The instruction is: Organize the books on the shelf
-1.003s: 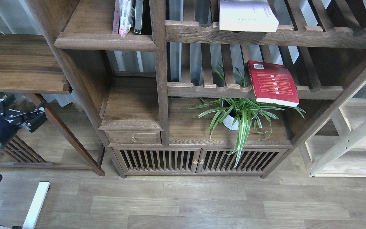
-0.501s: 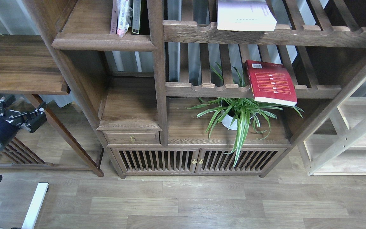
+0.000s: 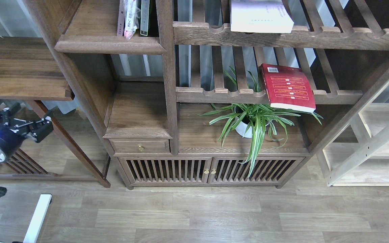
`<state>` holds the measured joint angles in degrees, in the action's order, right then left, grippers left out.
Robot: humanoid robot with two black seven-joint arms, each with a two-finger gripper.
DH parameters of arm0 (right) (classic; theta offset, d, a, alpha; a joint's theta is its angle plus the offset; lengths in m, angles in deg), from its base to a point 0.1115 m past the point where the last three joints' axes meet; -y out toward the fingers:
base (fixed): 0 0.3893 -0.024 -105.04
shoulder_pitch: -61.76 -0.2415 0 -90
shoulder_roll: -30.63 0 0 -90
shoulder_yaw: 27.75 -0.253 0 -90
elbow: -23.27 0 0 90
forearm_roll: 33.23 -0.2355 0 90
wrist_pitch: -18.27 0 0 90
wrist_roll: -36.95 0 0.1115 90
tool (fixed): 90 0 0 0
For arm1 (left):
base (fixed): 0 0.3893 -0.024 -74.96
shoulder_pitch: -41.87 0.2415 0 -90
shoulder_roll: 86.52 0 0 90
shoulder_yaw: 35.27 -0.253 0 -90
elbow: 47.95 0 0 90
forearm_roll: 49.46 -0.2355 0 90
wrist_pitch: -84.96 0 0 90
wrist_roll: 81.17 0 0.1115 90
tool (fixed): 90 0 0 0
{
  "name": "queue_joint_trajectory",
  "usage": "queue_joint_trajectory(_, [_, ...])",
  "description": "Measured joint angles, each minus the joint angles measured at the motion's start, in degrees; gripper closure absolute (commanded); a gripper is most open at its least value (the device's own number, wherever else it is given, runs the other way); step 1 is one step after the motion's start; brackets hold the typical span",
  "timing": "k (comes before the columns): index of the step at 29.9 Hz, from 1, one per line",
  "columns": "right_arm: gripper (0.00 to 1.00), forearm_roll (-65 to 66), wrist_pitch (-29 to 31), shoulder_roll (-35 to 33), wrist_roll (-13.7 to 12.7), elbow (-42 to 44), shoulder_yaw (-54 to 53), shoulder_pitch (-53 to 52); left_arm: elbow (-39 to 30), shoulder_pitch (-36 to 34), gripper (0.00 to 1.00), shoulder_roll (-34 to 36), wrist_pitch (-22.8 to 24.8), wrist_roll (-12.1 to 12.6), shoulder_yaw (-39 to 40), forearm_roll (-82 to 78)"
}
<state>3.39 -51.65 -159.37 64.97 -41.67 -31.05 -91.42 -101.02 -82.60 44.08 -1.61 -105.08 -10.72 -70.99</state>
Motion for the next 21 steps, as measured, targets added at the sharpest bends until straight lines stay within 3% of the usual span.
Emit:
queue_joint_trajectory(14, [0.99, 10.22, -2.11, -0.01, 0.0, 0.77, 13.93, 0.21, -0.02, -0.56, 0.0, -2.78, 0.21, 0.0, -4.23, -0.27])
queue_joint_trajectory(21, [0.99, 14.73, -4.04, 2.64, 0.0, 0.82, 18.91, 0.77, -0.08, -1.3, 0.0, -8.19, 0.37, 0.39, -6.4, -4.66])
